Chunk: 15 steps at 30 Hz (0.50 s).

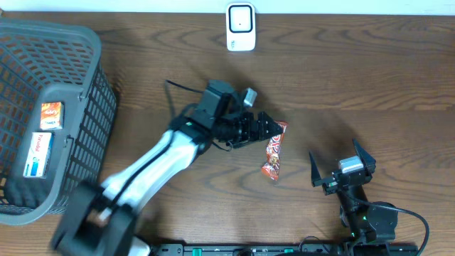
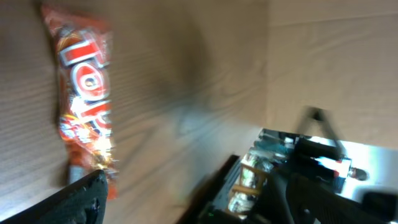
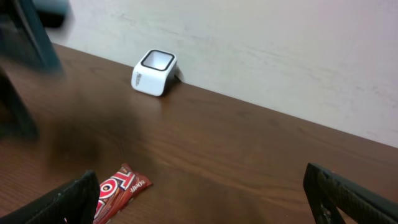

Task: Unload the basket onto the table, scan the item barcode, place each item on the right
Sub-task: 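Lift the red candy bar out and drop it right of the bottle, then reach the left gripper into the basket and grasp the orange snack box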

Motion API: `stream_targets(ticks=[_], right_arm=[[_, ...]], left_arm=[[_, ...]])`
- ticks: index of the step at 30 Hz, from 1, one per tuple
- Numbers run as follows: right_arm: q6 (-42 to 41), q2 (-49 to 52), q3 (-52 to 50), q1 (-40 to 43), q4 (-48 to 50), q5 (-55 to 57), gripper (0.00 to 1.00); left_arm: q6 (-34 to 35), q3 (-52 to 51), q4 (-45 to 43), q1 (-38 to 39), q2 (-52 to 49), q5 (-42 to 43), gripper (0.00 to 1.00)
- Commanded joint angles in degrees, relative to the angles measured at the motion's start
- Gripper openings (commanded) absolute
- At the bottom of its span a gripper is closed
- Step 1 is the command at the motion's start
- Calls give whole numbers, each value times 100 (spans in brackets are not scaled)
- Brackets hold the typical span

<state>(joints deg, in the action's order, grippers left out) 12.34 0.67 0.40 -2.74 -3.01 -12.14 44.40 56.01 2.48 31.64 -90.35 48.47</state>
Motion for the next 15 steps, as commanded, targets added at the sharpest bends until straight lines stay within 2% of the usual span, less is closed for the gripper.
stream_targets(ticks=[1,4,5,8,11,15], right_arm=[[-72,-35,-11,50,-20,-15,99],[-72,-35,-11,50,-20,-15,99],[-72,-35,-9,50,-20,-15,99],[-72,-35,-11,50,-20,-15,99],[-72,-35,-9,50,-20,-17,99],[-72,-35,-11,50,-20,-17,99]], left_arm=[[-592,393,737,-44,1226,-1043,87],[-1001,957,2465,-153,2164,-3180,89],[-1086,1231,3123,-219,2448,-4037,94],[-1322,2017,4483,-549,2955,-5711,95],[-1519,2894,5348,-1329,3141,-6293,96],[-1974,3980,5825,-2824,2999,-6153,96]])
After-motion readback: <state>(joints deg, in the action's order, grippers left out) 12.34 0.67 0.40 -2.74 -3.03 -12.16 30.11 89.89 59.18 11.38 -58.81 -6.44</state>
